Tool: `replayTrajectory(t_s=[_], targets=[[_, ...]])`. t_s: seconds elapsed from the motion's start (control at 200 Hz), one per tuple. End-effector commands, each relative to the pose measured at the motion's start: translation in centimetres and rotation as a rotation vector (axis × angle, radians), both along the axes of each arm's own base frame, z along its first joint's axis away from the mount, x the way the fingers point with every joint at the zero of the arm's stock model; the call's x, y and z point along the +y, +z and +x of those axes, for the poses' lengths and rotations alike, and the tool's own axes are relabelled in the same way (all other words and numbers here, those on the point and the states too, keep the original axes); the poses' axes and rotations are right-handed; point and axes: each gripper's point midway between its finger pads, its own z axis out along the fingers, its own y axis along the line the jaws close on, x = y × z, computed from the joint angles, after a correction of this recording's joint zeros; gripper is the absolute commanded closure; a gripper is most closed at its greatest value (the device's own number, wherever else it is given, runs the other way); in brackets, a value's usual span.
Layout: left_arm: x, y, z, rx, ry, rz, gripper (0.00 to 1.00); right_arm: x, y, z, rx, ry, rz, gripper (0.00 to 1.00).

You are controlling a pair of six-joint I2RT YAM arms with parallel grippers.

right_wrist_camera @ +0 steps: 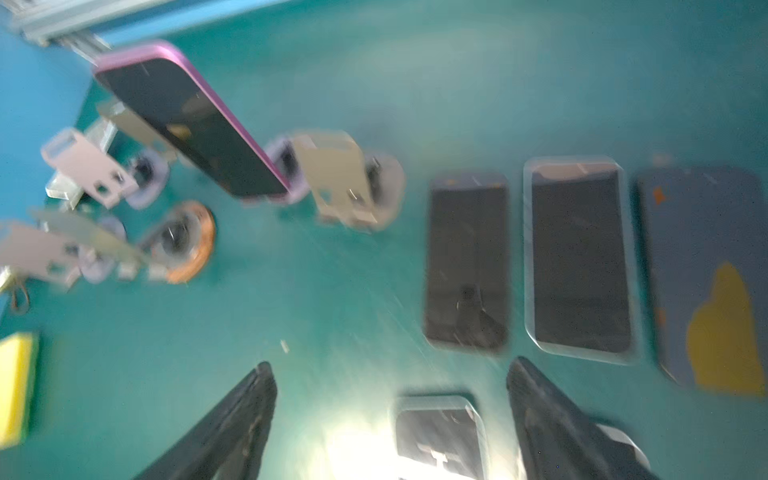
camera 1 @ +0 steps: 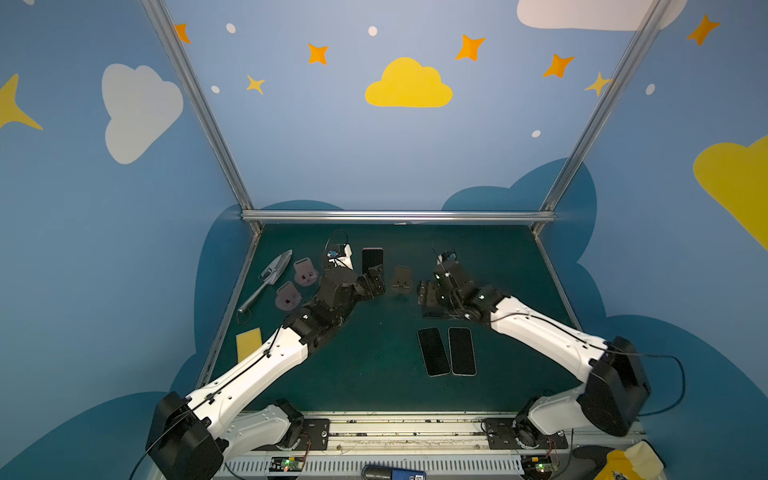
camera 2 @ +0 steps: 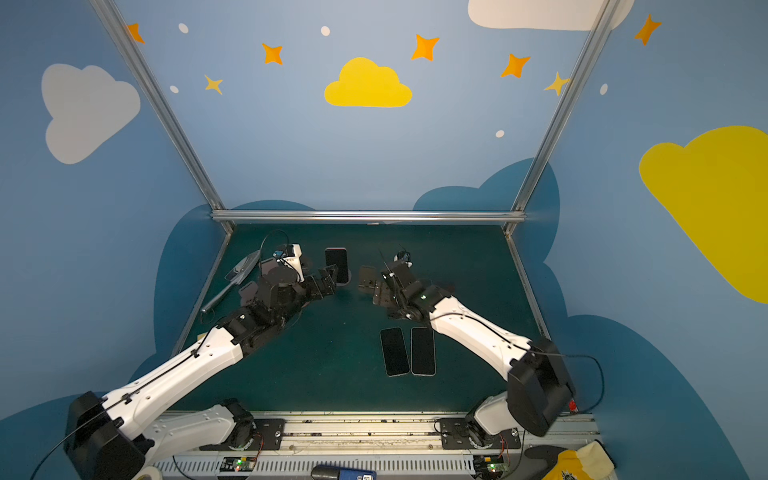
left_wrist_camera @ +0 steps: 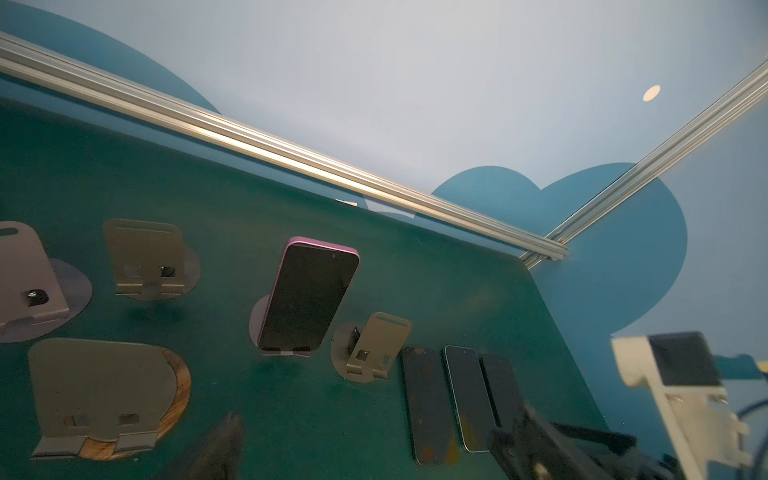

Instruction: Remove the phone from the phone stand

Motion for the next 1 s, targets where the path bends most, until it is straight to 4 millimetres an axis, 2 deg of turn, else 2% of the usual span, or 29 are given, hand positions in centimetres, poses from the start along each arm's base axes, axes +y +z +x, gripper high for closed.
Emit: replayTrajectory(t_s=[0.0,0.08,0.18,0.25,0.396,0.551,0.736,0.921,0.996], targets=[[0.8,1.4,0.2,-0.027,0.023,-0.023,0.00,1.4,-0.8,2.3,0.008,-0.073,-0.035,0.12],[0.9,1.3,0.4,-0.018,0.024,-0.039,0.00,1.8,-1.7,4.0,0.035,-0.140,-0.086,0.12],[1.1,1.5,0.5,-0.011,0.022,-0.068,0.00,3.1,-2.5,5.6,0.053,-0.125,-0.142,0.11],[1.4,1.5,0.7,0.002,0.024,-0.106,0.00,4.8,-3.1,6.3,0.066,-0.068,-0.142,0.11],[2.0,1.6,1.1,0.023,0.029,-0.172,0.01,6.0,-4.0,6.8,0.075,-0.029,-0.142,0.11],[2.5,1.9,1.2,0.016,0.032,-0.199,0.00,4.7,-4.8,7.7,0.031,-0.136,-0.154,0.11],[2.3,1.9,1.3,0.023,0.024,-0.218,0.00,7.0,-5.7,9.3,-0.029,-0.046,-0.141,0.11],[2.5,2.0,1.3,0.021,0.023,-0.228,0.00,5.8,-6.2,10.8,-0.039,-0.119,-0.208,0.11],[2.5,2.2,1.3,0.017,0.023,-0.231,0.00,5.8,-6.6,11.3,-0.026,-0.134,-0.205,0.14]])
